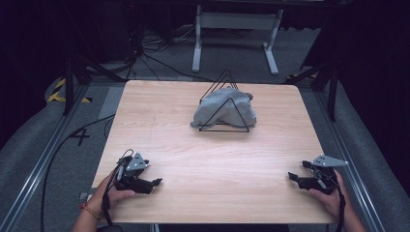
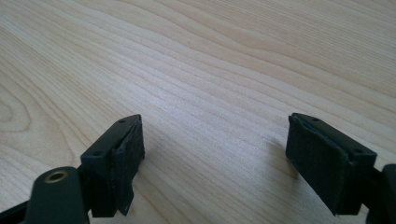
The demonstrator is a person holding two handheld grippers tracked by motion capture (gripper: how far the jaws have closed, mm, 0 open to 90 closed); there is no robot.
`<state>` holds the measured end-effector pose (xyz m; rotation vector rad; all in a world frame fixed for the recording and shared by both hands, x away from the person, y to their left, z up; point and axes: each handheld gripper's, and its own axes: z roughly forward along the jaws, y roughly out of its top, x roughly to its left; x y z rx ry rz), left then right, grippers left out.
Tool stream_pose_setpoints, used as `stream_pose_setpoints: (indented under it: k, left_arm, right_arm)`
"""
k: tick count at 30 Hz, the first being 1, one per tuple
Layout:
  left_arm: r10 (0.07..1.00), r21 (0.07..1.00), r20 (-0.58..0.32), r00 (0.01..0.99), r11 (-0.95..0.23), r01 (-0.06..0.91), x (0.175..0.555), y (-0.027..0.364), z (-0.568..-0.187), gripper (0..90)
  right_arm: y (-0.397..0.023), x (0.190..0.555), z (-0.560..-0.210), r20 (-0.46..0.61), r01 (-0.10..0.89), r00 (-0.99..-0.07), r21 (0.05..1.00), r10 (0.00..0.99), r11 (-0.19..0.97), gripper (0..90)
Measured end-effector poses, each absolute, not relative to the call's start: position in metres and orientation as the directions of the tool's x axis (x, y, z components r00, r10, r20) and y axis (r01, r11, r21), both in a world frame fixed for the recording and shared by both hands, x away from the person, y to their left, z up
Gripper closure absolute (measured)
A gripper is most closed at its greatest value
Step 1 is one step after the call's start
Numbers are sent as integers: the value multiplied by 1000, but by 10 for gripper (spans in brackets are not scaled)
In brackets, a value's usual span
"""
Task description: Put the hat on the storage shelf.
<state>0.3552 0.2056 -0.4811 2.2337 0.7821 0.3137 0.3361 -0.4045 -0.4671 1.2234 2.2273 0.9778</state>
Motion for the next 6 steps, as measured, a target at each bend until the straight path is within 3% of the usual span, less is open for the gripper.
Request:
stream_pose_setpoints:
  k: [6]
  left_arm:
    - [620,715,-9,784,-545,439,355,206,-481,148]
  right_arm:
    - [-405,336,-467,-25,557,-527,745,850,367,194]
